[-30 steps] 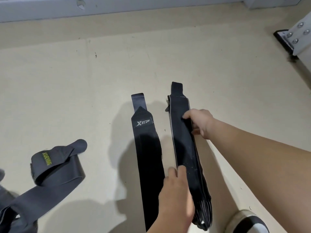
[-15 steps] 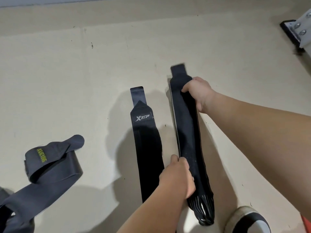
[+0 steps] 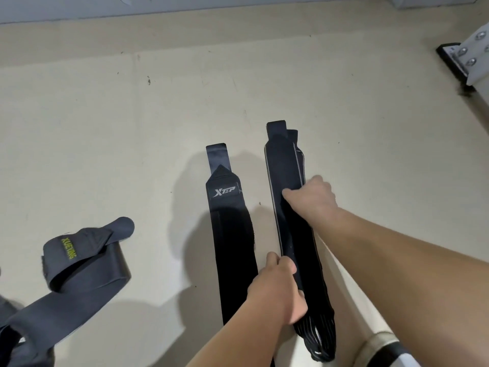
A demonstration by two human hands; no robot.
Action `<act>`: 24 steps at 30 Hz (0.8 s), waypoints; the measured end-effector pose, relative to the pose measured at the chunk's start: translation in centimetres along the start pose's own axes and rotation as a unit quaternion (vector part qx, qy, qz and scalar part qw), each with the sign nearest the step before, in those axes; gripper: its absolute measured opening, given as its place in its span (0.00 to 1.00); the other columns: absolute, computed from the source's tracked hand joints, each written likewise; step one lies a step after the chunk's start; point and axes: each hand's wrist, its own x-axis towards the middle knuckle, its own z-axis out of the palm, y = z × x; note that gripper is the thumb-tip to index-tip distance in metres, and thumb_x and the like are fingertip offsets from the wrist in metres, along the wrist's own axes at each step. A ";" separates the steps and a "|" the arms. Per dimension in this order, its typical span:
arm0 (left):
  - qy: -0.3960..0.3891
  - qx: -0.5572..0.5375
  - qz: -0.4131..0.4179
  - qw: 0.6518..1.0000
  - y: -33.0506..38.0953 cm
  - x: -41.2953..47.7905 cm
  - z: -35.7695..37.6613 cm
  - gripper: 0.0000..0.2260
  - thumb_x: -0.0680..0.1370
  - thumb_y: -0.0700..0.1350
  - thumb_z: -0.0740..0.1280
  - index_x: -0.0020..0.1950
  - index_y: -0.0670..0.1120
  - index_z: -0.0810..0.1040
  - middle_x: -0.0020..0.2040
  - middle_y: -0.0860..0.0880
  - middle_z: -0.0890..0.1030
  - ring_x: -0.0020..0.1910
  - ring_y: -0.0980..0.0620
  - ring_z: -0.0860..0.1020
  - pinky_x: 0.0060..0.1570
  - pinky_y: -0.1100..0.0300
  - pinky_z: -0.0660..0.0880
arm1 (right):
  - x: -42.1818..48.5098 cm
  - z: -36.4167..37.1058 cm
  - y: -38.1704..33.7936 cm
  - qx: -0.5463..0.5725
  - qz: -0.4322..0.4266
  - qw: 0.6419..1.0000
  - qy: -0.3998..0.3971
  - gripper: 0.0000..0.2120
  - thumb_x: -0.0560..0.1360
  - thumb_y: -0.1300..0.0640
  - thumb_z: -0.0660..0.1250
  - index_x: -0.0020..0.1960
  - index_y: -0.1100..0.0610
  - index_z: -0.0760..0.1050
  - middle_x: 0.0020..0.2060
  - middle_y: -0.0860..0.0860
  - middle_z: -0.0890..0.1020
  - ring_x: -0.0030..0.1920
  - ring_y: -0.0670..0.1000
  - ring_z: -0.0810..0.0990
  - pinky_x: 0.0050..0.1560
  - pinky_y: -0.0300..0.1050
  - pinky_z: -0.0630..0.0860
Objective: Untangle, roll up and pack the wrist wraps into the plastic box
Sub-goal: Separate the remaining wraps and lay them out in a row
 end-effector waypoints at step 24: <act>0.012 -0.356 -0.062 0.932 -1.9 -8.0 4.4 0.27 0.80 0.40 0.71 0.78 0.48 0.71 0.67 0.51 0.77 0.59 0.56 0.79 0.53 0.72 0.74 | -14.9 2.3 15.6 0.265 0.225 0.936 -0.059 0.06 0.76 0.63 0.68 0.40 0.59 0.76 0.33 0.56 0.80 0.33 0.57 0.76 0.36 0.46 0.76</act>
